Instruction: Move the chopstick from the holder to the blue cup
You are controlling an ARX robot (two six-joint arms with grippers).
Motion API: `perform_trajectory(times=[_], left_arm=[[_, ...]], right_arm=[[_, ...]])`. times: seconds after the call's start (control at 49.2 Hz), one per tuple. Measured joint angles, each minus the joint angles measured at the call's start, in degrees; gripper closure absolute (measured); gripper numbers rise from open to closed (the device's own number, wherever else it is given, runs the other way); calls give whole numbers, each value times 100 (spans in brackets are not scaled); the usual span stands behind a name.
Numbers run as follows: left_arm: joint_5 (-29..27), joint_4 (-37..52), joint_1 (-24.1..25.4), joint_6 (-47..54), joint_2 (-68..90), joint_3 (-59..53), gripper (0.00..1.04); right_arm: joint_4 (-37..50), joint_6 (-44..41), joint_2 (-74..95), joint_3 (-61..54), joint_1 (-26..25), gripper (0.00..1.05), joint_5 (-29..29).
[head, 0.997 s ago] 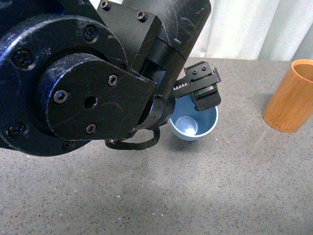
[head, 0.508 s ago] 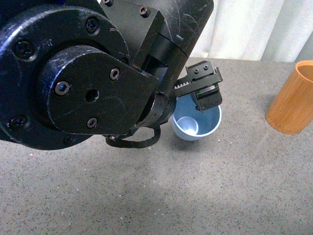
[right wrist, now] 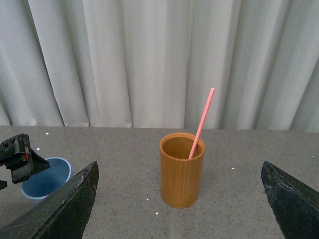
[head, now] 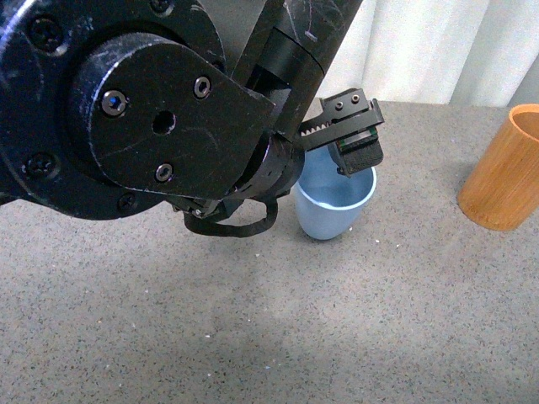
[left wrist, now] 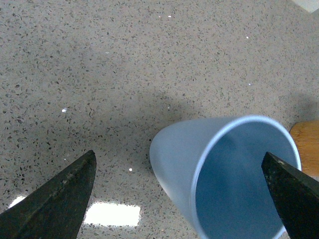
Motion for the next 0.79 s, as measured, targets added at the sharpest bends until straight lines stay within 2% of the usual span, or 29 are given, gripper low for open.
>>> perform_trajectory(times=[0.407,0.427,0.447,0.468,0.488,0.508,0.529,0.59,0.651,0.671,0.793], left_arm=[[-94,-13,151,-39,-107,-4,7],[-236,256,157,133,-107,-85,8],[-616,798,162,461,-74,-243,12],[-1086,1786,205,964,-66,-551,17],[-1263,2286,229,1252,-66,-730,20],[-1379,2889,278,1521,-81,-986,23],[-1432,3797,389,2236,-173,-1447,30],[-1344,4922,640,3014,-472,-2153,39],[-1202,5547,883,3539,-868,-2669,48],[-1054,5761,1060,3773,-1189,-2966,55],[-264,5847,1825,4238,-2406,-4203,81]], right_arm=[[0,0,0,0,0,10,0],[0,0,0,0,0,10,0],[0,0,2,0,0,10,0],[0,0,0,0,0,10,0],[0,-2,2,0,0,10,-2],[0,-2,2,0,0,10,-7],[0,-2,2,0,0,10,-2],[0,0,2,0,0,10,4],[-2,0,0,0,0,10,13],[0,0,0,0,0,10,13],[0,-2,0,0,0,10,-4]])
